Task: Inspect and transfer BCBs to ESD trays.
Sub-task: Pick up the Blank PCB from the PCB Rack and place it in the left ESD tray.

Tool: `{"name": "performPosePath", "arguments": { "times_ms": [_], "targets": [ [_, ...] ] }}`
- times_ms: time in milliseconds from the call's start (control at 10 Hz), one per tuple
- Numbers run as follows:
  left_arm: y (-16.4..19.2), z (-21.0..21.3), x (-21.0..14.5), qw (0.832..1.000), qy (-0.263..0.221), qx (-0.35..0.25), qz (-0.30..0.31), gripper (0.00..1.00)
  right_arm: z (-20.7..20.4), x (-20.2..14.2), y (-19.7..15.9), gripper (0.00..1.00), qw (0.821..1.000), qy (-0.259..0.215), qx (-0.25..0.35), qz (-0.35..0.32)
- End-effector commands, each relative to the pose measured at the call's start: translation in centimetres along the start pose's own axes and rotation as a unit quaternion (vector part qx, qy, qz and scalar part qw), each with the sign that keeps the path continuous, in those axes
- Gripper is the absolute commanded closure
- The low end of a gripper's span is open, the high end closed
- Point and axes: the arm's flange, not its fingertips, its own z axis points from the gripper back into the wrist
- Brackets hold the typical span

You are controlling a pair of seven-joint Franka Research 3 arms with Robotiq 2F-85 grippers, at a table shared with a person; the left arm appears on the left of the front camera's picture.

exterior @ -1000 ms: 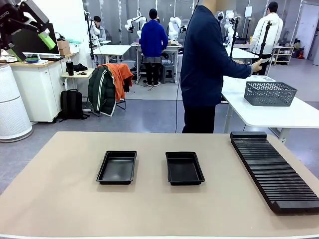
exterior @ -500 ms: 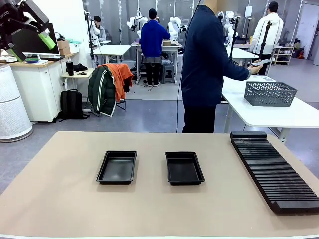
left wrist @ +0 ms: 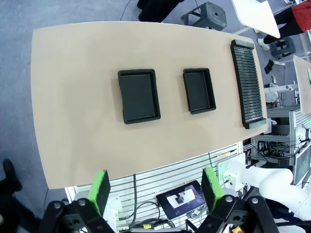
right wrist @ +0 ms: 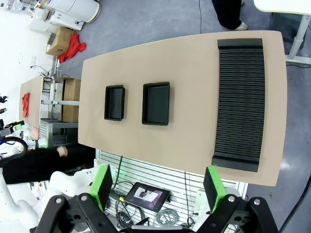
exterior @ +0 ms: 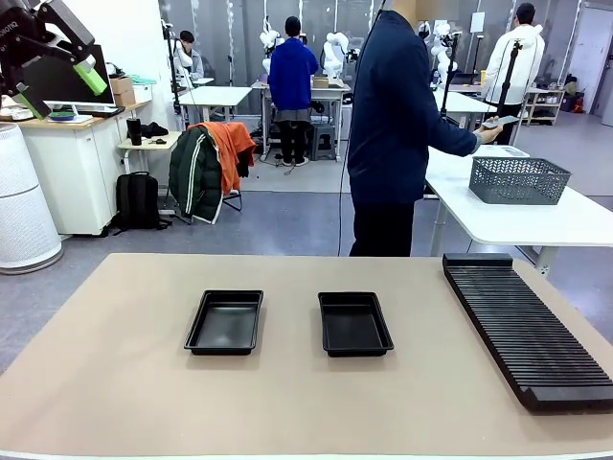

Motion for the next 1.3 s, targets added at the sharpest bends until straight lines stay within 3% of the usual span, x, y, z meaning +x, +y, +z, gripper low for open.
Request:
{"name": "performPosePath", "arguments": {
  "times_ms": [0,1200],
  "targets": [
    [-0.08,-0.02,0.01,1.000,-0.001,0.003,0.000,0.00,0.07,-0.06,0.07,0.00,1.000,0.000,0.006,0.001],
    [-0.08,-0.02,0.01,1.000,-0.001,0.003,0.000,0.00,0.07,-0.06,0.07,0.00,1.000,0.000,0.006,0.001]
  ]
}}
